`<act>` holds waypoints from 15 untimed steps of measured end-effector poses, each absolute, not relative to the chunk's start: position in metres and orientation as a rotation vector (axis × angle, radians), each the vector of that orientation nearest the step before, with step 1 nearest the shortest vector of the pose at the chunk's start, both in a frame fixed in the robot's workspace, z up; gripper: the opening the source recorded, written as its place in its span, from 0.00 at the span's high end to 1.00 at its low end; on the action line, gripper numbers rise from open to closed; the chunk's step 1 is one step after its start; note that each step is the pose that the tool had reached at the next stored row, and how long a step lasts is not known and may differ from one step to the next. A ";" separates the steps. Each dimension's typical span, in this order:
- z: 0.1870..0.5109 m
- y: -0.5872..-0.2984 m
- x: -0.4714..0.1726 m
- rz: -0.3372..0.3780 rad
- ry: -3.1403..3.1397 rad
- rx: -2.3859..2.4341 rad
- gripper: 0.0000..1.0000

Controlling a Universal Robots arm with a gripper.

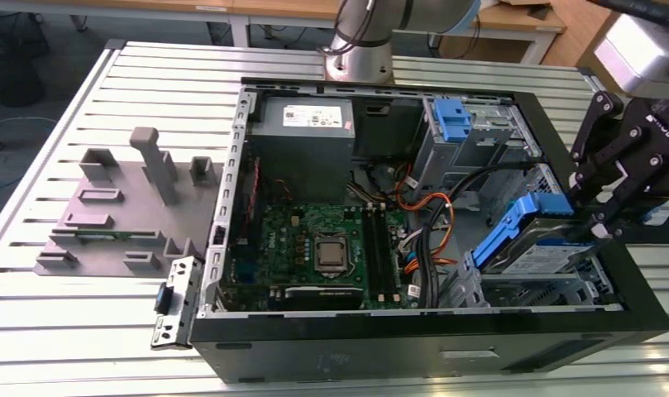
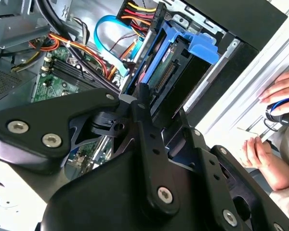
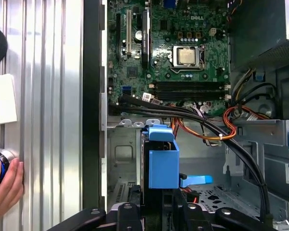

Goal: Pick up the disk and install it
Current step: 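Insert the disk into the insertion slot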

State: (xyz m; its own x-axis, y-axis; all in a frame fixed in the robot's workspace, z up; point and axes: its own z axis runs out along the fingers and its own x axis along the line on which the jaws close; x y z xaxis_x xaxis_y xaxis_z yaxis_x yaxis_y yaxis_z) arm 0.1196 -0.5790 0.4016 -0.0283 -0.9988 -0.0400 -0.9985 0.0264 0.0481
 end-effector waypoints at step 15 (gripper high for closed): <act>0.374 -0.579 0.120 -0.092 -2.245 2.184 0.65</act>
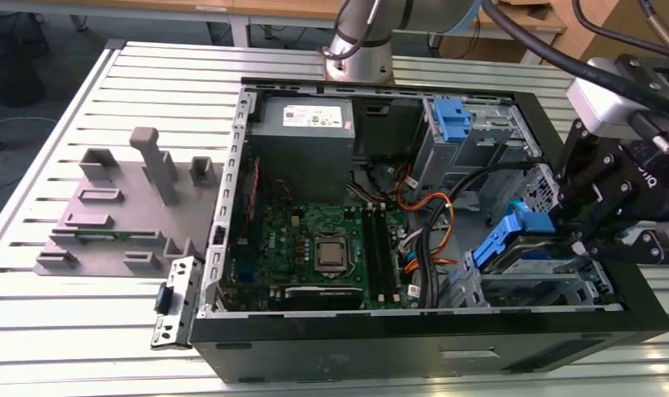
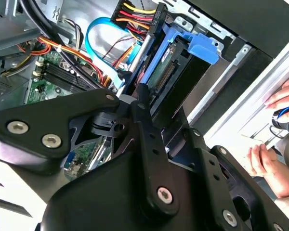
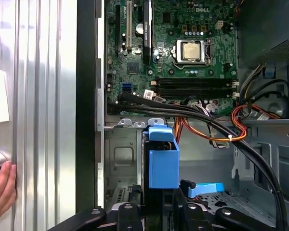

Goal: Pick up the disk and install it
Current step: 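Insert the disk into the insertion slot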

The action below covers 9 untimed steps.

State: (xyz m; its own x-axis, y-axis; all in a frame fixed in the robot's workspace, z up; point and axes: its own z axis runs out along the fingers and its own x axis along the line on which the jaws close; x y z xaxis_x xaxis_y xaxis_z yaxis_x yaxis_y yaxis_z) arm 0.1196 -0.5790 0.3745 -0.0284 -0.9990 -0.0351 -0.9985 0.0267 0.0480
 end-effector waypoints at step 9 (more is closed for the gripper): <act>0.364 -0.579 0.120 -0.088 -2.243 2.182 0.65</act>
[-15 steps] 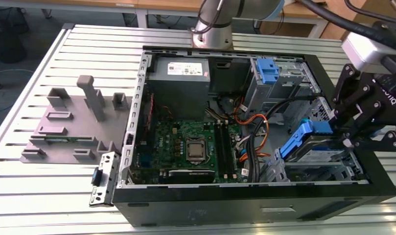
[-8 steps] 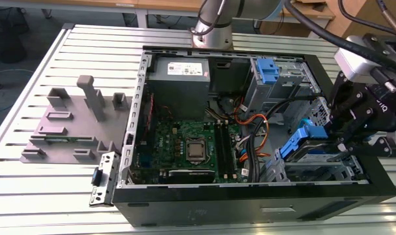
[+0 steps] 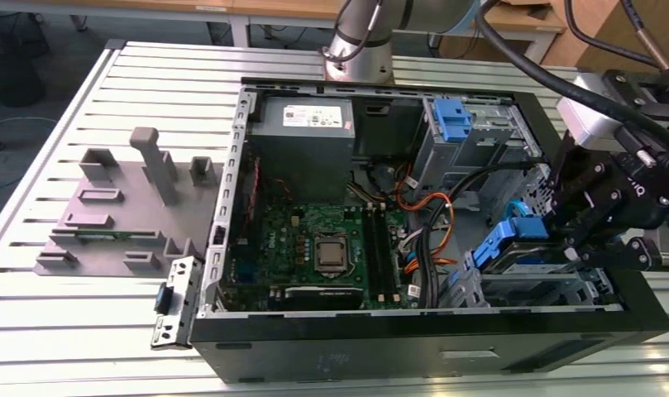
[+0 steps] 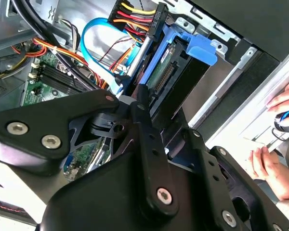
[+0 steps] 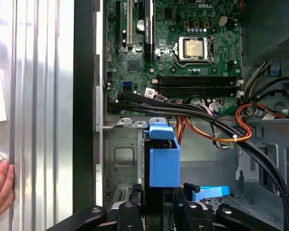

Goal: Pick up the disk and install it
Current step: 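Insert the disk into the insertion slot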

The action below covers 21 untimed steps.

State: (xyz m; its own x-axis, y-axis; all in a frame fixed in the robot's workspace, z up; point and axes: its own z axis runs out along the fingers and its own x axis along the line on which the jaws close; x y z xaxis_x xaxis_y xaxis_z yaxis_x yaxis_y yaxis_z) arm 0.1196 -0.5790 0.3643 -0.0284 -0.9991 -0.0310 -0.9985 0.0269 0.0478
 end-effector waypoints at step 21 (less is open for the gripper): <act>0.364 -0.576 0.120 -0.088 -2.243 2.182 0.57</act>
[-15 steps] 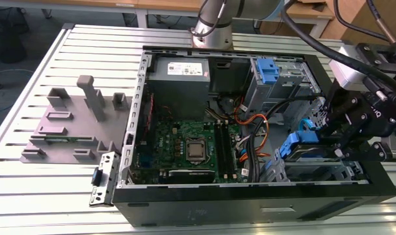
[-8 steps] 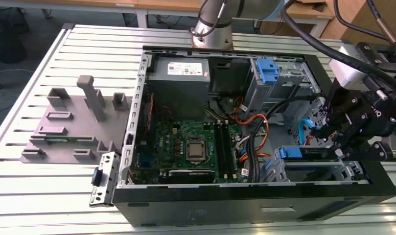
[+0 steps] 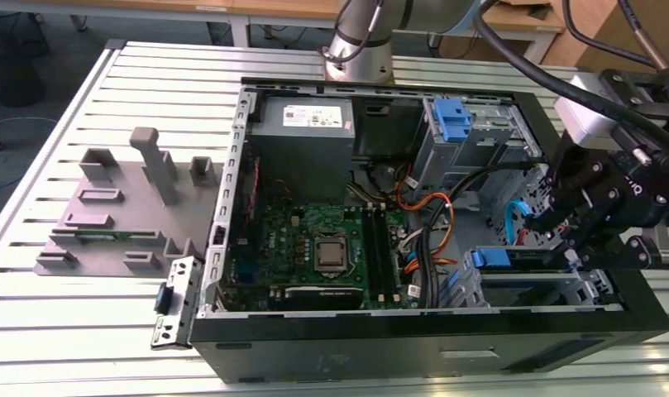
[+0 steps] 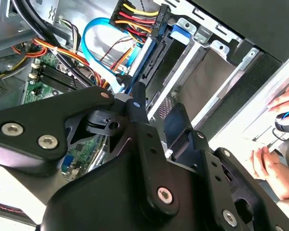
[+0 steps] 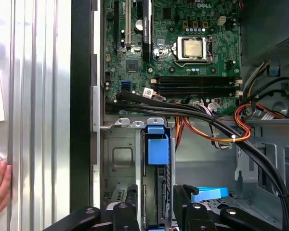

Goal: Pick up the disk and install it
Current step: 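Insert the disk into the insertion slot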

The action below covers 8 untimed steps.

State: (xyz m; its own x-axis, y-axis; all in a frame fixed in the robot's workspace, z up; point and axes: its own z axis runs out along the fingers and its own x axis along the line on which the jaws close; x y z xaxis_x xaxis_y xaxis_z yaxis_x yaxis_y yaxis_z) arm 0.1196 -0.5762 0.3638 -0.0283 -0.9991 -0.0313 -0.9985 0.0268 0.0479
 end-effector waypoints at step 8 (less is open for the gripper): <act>0.363 -0.573 0.120 -0.088 -2.243 2.182 0.57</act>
